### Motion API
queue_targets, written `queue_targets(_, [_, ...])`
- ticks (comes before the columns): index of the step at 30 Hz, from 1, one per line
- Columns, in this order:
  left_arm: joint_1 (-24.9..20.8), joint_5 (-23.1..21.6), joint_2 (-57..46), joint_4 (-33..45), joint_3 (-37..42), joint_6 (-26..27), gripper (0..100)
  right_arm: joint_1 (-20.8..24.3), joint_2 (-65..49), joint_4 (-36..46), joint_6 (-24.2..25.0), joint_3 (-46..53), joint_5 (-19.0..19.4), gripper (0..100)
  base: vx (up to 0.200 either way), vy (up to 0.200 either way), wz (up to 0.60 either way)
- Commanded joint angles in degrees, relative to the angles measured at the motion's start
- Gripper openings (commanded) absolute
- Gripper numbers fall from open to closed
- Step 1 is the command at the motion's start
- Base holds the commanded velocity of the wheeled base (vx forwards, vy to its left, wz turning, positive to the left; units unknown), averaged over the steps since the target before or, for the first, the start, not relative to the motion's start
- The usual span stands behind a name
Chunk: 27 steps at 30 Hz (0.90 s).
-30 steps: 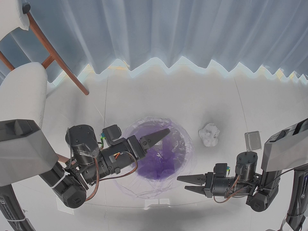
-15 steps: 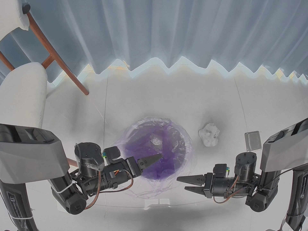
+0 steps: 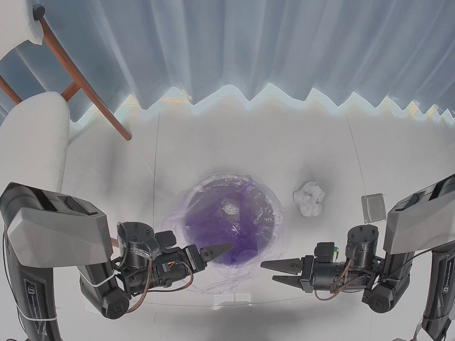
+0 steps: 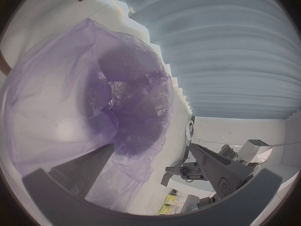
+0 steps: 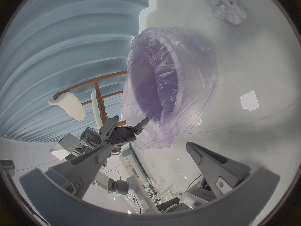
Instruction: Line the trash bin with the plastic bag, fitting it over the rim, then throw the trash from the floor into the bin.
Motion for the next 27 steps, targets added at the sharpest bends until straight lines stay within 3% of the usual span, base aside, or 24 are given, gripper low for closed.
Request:
queue_targets(1, [-0.6,0.0,-2.4,-0.1,2.3,0.0,100,0.1,0.3,-0.8,0.0,-0.1,0.1,100,0.000,0.000,0.00])
queue_targets(13, [0.1,0.7,-1.6,-1.3,7.0,0.7,100,0.2,0.4,-0.8,-0.1,-0.2,0.1,100,0.000,0.000,0.00])
queue_targets(27, [0.4,2.7,7.4,-1.4,1.3,3.9,100,0.2,0.4,-0.8,-0.2,-0.1,0.0,100,0.000,0.000,0.00])
